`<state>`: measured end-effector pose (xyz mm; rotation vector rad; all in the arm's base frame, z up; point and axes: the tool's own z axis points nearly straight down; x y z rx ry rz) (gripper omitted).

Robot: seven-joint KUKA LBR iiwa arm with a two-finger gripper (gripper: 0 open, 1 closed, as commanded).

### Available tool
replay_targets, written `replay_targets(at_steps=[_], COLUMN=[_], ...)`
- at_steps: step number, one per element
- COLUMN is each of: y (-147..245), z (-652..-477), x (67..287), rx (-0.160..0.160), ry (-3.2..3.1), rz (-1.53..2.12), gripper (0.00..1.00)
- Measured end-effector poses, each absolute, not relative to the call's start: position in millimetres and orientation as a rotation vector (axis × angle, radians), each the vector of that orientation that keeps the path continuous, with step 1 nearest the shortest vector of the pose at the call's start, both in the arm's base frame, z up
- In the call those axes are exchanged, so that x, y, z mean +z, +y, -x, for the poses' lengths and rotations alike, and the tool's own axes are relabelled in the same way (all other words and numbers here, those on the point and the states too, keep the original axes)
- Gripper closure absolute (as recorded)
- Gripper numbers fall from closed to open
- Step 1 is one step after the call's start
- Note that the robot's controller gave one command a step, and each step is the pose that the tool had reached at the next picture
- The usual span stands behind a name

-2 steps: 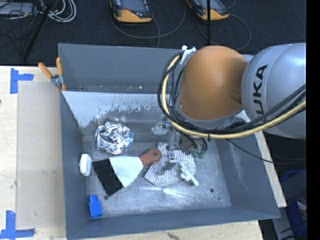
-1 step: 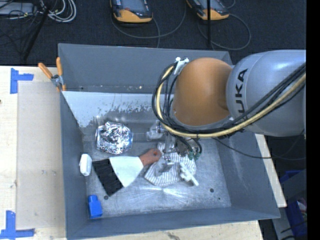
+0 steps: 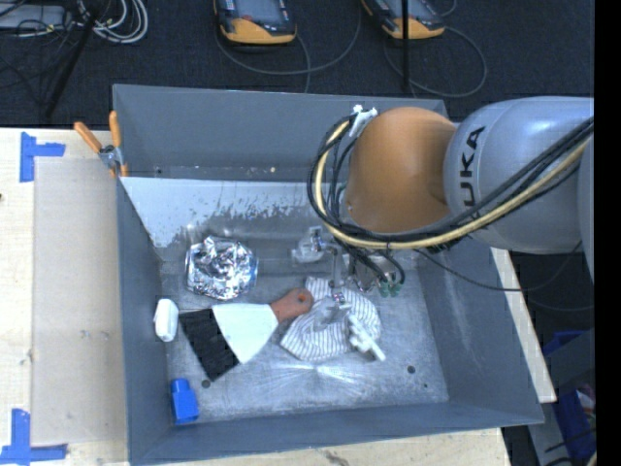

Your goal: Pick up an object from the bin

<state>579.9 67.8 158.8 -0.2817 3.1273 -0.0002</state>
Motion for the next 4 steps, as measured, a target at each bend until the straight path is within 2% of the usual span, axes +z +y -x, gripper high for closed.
replay_targets(at_steps=[1,2,3,4], y=[74.0,76.9,81.7,81.7], z=[-594.7,-601.0,-596.7,-596.7], x=[159.8,99.4,76.9,76.9], rx=[0.001,0.000,-0.005,-0.005], ry=[3.129,3.067,3.032,3.032], rz=[0.256,0.668,0.870,0.869], gripper=[0.00,0.00,1.00,1.00])
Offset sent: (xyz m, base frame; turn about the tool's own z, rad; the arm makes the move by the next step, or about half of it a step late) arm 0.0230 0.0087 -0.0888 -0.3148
